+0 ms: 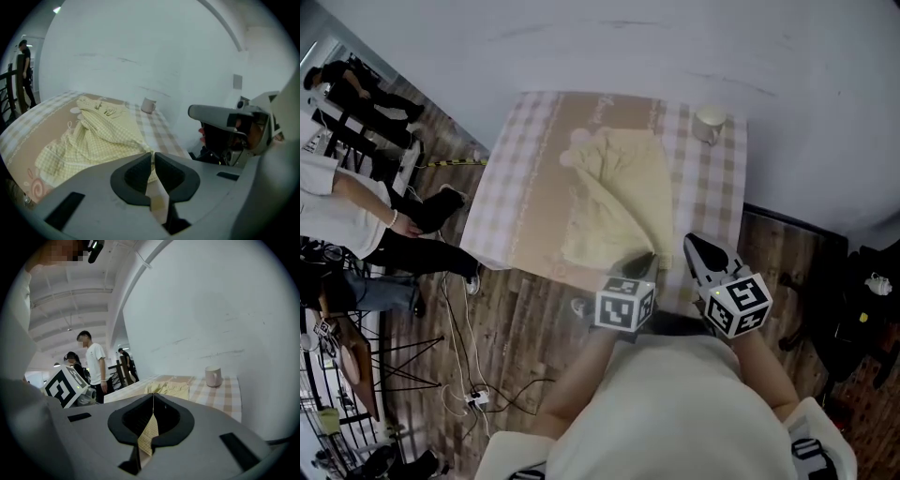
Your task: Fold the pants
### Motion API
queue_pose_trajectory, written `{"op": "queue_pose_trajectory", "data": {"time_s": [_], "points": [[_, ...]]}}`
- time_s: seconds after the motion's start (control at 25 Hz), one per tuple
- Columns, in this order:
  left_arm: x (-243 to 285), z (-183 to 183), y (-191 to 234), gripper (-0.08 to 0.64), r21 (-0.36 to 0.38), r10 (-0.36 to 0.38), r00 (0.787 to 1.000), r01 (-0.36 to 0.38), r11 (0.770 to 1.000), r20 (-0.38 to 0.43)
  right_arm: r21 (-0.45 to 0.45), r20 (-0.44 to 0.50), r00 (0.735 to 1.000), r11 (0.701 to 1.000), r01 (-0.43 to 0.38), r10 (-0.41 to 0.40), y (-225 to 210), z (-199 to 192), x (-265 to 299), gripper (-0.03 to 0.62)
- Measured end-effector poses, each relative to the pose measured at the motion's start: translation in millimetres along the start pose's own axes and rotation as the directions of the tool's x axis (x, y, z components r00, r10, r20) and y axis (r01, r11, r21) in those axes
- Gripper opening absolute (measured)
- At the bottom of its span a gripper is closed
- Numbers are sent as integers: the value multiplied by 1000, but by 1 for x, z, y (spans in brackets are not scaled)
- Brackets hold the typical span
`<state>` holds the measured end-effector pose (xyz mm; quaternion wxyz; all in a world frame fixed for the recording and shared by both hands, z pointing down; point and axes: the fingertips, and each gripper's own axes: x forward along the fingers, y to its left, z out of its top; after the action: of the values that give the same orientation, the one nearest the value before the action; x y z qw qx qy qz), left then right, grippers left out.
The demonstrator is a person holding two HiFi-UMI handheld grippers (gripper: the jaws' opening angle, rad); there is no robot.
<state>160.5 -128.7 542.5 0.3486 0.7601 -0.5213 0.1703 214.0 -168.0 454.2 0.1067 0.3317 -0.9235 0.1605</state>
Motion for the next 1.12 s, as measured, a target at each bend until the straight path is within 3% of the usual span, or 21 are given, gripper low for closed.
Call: {"op": "queue_pose_trajectory", "data": {"time_s": [0.24,0.48,0.72,0.88,1.12], "points": [[20,-25,-28,26,52,-44,995,49,997,-93,5,1,1000,1000,9,-9,-11,-2,-12,2],[36,-41,-34,26,95,-25,989,39,995,-143,9,-1,1000,1000,22,-22,-19,-5,-19,2],[40,-40,-48,28,115,-72,986,90,989,-148,2,2,1000,1000,21,-21,-22,-2,-21,2],[35,-36,-57,103,134,-116,982,136,982,-148,3,1,1000,1000,15,-15,-23,2,-15,1],[16,-11,-24,102,75,-46,997,50,996,-64,2,-14,1000,1000,-20,20,-19,10,9,2]]}}
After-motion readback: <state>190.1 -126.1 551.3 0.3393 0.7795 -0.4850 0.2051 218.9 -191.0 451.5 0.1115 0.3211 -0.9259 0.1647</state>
